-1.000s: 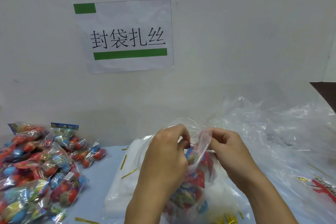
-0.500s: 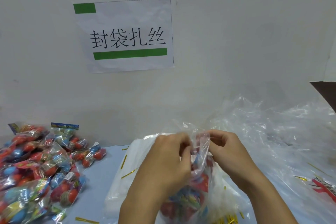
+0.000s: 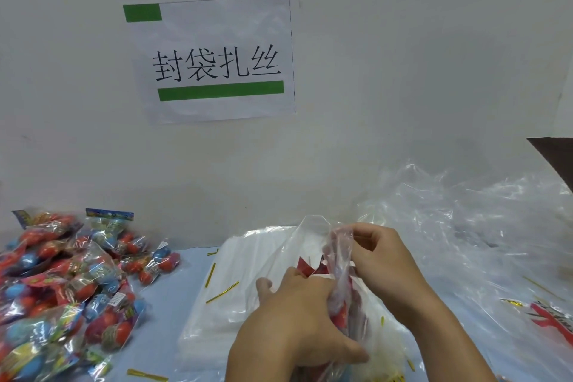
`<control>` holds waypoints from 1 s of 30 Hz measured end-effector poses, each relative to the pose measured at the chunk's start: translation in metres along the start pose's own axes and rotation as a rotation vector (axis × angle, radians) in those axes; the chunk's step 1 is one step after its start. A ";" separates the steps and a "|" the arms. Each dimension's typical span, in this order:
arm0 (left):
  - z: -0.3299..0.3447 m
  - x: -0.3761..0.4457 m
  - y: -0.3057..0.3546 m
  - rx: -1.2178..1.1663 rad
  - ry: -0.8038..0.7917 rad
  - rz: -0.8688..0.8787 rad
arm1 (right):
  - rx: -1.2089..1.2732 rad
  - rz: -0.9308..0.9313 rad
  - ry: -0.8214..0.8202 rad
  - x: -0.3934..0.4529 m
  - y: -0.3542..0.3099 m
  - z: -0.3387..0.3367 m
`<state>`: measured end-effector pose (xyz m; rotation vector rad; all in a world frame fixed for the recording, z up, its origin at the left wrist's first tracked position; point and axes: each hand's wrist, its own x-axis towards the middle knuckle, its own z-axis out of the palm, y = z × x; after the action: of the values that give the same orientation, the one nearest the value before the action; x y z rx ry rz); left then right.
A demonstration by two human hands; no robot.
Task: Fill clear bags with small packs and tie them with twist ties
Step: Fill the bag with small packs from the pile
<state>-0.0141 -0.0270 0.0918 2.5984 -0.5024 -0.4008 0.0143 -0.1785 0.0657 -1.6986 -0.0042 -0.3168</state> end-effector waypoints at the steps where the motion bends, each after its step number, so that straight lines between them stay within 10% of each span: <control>1: 0.001 0.000 0.000 0.008 -0.002 0.021 | -0.004 0.003 0.006 0.000 0.001 0.001; 10: -0.012 0.008 -0.005 -0.127 0.445 0.324 | 0.069 0.002 0.051 0.000 -0.001 -0.008; 30: 0.003 0.017 -0.005 0.010 0.220 0.151 | 0.146 0.039 -0.016 0.001 0.001 -0.004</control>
<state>0.0012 -0.0309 0.0836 2.5520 -0.6188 -0.0617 0.0145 -0.1826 0.0652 -1.5541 -0.0060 -0.2680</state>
